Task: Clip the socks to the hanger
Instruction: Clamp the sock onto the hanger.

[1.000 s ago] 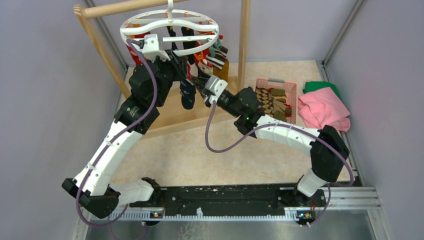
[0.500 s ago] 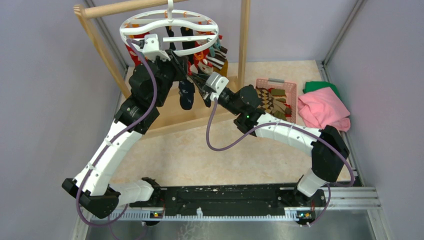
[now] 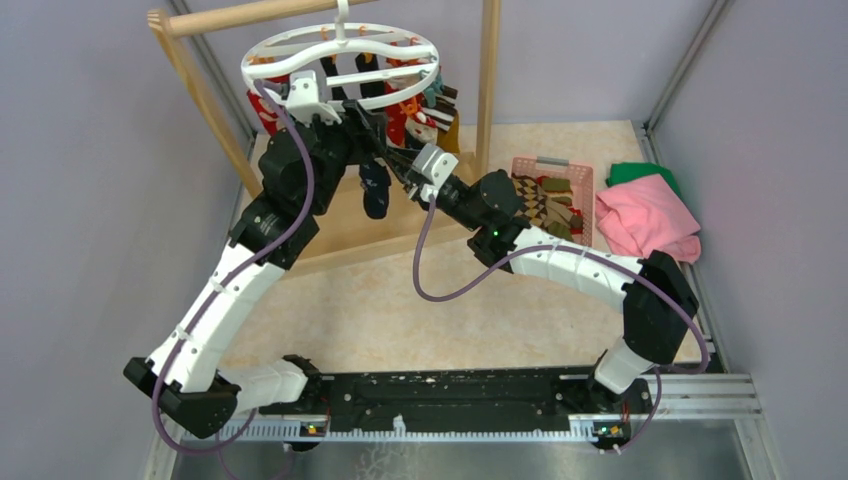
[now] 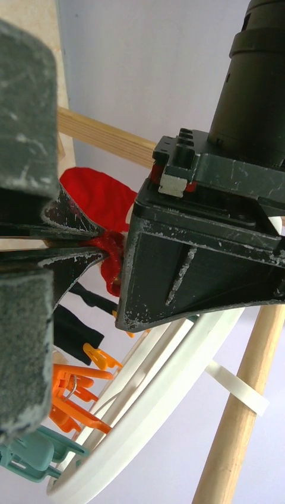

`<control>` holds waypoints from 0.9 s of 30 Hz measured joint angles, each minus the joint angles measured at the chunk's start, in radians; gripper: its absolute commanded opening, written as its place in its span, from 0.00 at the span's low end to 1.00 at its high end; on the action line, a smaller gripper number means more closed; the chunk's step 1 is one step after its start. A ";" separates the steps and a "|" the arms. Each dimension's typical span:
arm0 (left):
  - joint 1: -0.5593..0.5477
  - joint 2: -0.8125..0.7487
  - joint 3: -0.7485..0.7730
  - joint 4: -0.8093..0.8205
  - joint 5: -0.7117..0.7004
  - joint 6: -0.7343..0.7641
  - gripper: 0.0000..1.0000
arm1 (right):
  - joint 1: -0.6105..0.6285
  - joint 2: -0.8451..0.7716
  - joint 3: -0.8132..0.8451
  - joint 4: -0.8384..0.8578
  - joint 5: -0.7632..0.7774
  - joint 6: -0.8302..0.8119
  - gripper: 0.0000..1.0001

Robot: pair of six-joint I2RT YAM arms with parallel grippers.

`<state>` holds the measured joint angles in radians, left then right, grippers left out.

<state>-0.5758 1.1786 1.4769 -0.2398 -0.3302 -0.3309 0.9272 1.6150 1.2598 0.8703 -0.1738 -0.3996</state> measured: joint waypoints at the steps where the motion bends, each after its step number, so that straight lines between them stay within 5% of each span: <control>1: 0.000 -0.003 -0.002 0.000 0.001 -0.001 0.71 | 0.000 0.000 0.000 0.000 0.000 0.000 0.01; 7: 0.000 -0.063 -0.041 0.002 0.033 -0.003 0.89 | 0.000 0.000 -0.005 0.006 -0.002 0.012 0.39; 12: 0.000 -0.187 -0.139 0.010 0.107 0.011 0.96 | 0.000 -0.016 -0.086 0.037 -0.004 0.021 0.59; 27: 0.001 -0.665 -0.732 0.229 0.530 0.152 0.98 | -0.027 -0.321 -0.536 0.103 -0.029 0.119 0.71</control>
<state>-0.5751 0.5140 0.7444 -0.0105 0.2001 -0.1787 0.8997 1.2942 0.7235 0.9733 -0.2031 -0.2806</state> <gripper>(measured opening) 0.984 0.703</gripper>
